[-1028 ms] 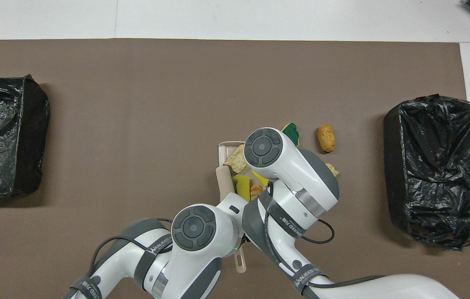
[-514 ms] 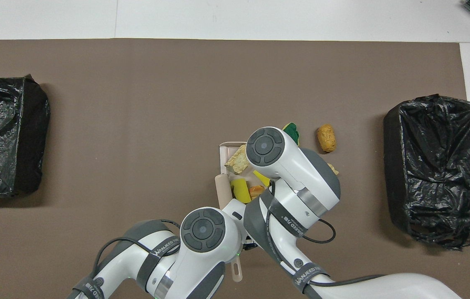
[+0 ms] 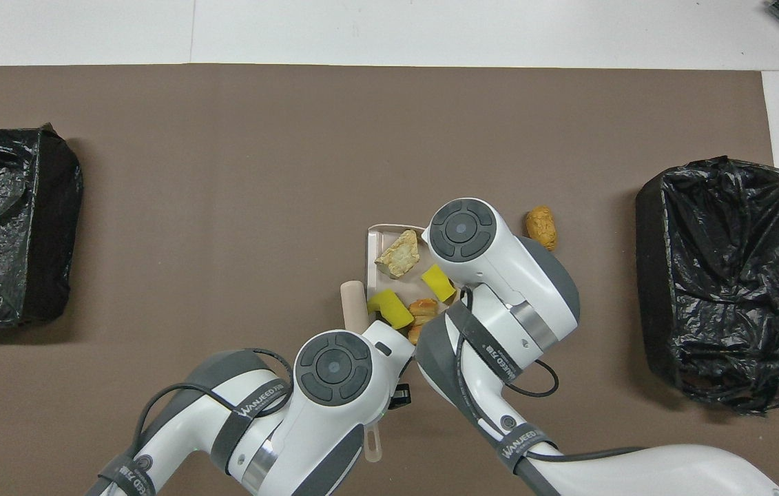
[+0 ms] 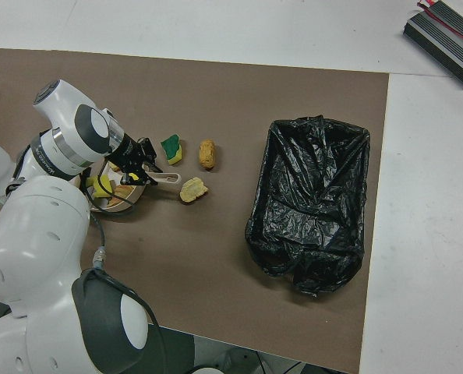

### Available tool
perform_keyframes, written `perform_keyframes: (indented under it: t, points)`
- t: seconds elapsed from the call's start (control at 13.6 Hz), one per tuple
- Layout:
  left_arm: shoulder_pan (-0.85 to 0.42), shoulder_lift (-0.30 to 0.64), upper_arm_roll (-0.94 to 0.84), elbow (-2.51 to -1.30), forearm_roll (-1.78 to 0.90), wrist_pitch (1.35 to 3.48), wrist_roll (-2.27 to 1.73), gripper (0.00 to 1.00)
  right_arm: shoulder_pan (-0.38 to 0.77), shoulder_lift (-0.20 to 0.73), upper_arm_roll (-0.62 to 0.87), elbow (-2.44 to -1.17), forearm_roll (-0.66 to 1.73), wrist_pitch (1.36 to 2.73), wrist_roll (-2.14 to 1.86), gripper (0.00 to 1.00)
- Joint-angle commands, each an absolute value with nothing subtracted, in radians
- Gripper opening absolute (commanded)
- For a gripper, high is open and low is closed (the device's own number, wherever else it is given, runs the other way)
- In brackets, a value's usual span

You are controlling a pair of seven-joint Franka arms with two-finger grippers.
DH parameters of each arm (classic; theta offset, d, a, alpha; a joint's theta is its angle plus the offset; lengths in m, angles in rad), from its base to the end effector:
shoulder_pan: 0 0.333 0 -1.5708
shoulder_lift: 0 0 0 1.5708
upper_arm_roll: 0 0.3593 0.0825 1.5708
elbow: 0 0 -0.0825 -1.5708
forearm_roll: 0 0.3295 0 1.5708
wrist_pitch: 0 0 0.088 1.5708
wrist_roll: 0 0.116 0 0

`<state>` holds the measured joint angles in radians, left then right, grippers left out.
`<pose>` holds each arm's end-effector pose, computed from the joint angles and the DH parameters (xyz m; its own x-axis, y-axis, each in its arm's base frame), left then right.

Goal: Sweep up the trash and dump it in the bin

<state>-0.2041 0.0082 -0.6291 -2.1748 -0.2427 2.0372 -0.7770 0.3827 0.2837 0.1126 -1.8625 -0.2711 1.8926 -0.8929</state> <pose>0.3075 -0.3605 0.4446 0.9658 0.0620 -0.2519 0.0731 -0.9967 0.0350 0.5043 0.2417 0.4131 0.0488 0.9488 -0.3121 0.9940 -0.0766 -0.0775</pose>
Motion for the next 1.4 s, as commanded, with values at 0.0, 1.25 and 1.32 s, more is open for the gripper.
perform_keyframes:
  t: [0.0, 1.25, 1.32]
  points:
    - [-0.202, -0.057, -0.592, -2.161, -0.229, 1.961, -0.770, 0.00, 0.364, 0.258, 0.121, -1.891, -0.232, 1.921, -0.925, 0.00]
    - [-0.313, -0.213, -0.445, -2.227, -0.247, 1.790, -0.572, 0.00, 0.031, 0.212, 0.120, -1.675, -0.087, 1.792, -1.426, 0.00]
    - [-0.336, -0.234, -0.445, -2.265, -0.248, 1.810, -0.572, 0.00, 0.002, 0.212, 0.118, -1.649, -0.087, 1.770, -1.468, 0.00]
